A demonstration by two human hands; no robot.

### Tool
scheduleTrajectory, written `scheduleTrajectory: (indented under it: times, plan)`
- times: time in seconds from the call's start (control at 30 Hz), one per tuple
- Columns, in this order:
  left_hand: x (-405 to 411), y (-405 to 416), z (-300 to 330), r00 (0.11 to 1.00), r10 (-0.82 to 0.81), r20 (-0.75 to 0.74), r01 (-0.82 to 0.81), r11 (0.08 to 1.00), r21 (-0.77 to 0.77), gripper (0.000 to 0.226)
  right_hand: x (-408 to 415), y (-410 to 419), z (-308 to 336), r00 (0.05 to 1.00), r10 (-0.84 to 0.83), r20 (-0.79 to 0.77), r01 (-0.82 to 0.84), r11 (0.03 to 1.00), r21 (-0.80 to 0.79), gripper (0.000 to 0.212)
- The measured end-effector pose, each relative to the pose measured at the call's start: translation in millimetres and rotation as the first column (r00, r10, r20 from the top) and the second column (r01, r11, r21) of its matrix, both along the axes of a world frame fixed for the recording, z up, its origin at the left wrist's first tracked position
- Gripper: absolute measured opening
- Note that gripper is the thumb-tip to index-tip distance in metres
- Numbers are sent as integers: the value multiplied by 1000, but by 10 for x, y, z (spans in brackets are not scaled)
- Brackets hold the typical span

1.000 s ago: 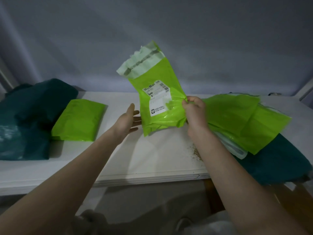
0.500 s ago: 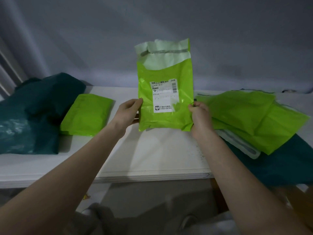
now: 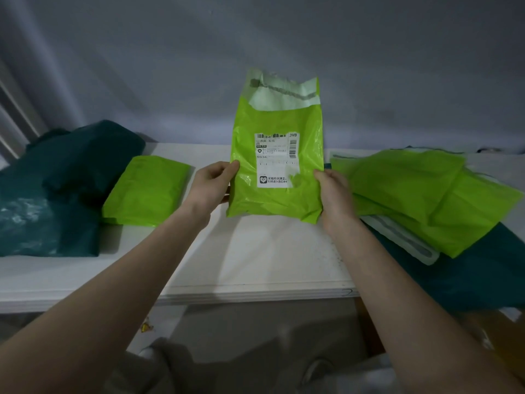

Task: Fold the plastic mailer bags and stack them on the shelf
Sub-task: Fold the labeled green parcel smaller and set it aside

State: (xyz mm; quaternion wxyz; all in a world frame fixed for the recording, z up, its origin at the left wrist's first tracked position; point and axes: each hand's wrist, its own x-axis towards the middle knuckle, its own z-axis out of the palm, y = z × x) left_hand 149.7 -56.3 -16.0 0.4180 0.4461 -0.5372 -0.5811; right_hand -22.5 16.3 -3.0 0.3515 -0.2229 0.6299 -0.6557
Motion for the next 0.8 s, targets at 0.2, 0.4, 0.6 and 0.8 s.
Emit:
scheduleTrajectory:
  times: [0.2,0.4,0.6,0.8]
  plan:
    - [-9,11,8,999,40,22,-40,999,-8,27,-27,8,-74,977,1,-212,4,1000,20,30]
    - [11,7,-22,993,77,86,-77,997,-3,26,-39,47,-153,794,30,-607,-14,999,31,23]
    - [54,39,-17,997,20,79,-19,1000,-12,26,-39,53,-155,832,52,-552,-26,998,56,29]
    - [77,83,2,989,3,147,-1,1000,-11,23,-70,64,-187,824,48,-564,-48,999,15,36]
